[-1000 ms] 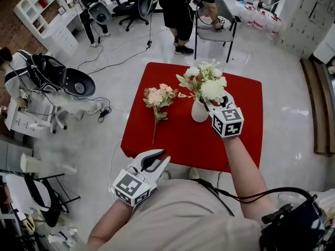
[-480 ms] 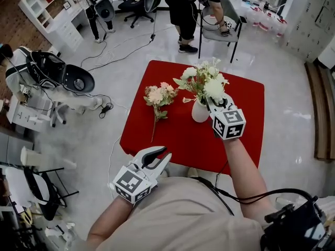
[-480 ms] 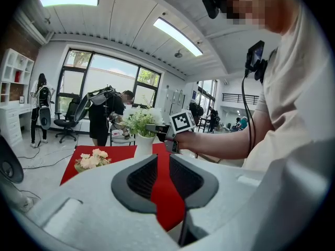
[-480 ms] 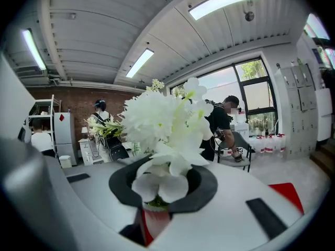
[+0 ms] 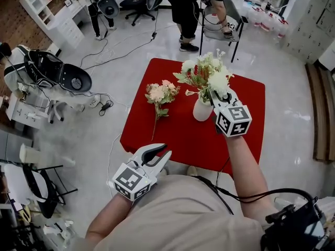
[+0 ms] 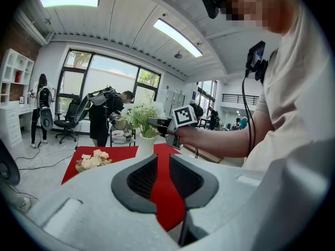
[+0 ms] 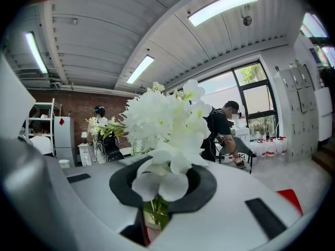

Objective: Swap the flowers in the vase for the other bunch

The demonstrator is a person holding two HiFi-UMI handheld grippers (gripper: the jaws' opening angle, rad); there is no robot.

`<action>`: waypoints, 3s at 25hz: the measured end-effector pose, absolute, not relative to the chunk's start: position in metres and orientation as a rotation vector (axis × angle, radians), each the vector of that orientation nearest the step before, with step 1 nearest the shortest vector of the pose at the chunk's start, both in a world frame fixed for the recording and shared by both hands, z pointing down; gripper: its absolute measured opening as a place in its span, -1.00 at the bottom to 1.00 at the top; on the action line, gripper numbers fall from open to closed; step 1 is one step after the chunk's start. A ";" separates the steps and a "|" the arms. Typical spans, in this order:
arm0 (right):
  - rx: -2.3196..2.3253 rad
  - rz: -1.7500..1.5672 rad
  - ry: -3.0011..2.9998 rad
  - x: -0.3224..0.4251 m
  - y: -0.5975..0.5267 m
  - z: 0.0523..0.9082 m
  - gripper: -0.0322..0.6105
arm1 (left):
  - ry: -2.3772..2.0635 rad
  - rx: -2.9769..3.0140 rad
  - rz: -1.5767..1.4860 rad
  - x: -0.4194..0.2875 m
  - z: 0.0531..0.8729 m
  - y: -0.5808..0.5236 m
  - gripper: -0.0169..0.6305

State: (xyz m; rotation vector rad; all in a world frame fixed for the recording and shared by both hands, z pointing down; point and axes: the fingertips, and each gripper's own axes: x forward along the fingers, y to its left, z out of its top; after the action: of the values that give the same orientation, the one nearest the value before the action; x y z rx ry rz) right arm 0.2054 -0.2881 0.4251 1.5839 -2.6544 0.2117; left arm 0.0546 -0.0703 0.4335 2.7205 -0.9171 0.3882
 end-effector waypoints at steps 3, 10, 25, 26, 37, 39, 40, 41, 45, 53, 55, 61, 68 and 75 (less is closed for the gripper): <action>1.589 0.192 -2.663 0.205 -0.289 0.416 -0.66 | -0.911 2.721 0.388 0.054 0.436 -0.072 -0.77; 1.593 0.152 -2.672 0.203 -0.291 0.388 -0.67 | -0.889 2.722 0.374 0.047 0.437 -0.075 -0.77; 1.691 0.065 -2.721 0.213 -0.272 0.299 -0.68 | -0.803 2.757 0.340 0.032 0.439 -0.075 -0.77; 1.703 0.059 -2.729 0.214 -0.268 0.292 -0.68 | -0.796 2.760 0.338 0.030 0.439 -0.075 -0.77; 1.872 0.035 -2.718 0.255 -0.226 0.236 -0.68 | -0.640 2.804 0.348 0.030 0.434 -0.075 -0.77; 1.924 0.038 -2.666 0.274 -0.213 0.236 -0.68 | -0.603 2.817 0.355 0.036 0.433 -0.073 -0.77; 1.946 0.041 -2.638 0.284 -0.207 0.238 -0.68 | -0.586 2.822 0.355 0.039 0.433 -0.072 -0.77; 1.965 0.048 -2.609 0.293 -0.200 0.243 -0.68 | -0.570 2.826 0.356 0.042 0.434 -0.070 -0.77; 2.025 0.130 -2.495 0.327 -0.180 0.268 -0.68 | -0.505 2.845 0.363 0.055 0.433 -0.069 -0.77; 2.057 0.399 -2.307 0.387 -0.159 0.342 -0.68 | -0.381 2.867 0.379 0.092 0.427 -0.065 -0.77; 2.036 0.486 -2.265 0.399 -0.160 0.369 -0.68 | -0.378 2.866 0.381 0.099 0.426 -0.066 -0.77; 1.920 0.765 -2.177 0.419 -0.173 0.468 -0.68 | -0.420 2.854 0.397 0.111 0.429 -0.067 -0.77; 1.803 0.949 -2.077 0.442 -0.198 0.564 -0.68 | -0.527 2.820 0.423 0.117 0.430 -0.072 -0.77; 1.767 1.003 -1.991 0.463 -0.218 0.623 -0.68 | -0.658 2.764 0.432 0.118 0.434 -0.077 -0.77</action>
State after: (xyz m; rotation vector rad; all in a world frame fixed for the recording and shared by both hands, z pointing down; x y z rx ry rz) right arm 0.4628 -0.2182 0.6234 1.7670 -1.9911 1.0026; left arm 0.1184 -0.0766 0.4343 2.7642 -0.6577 0.4322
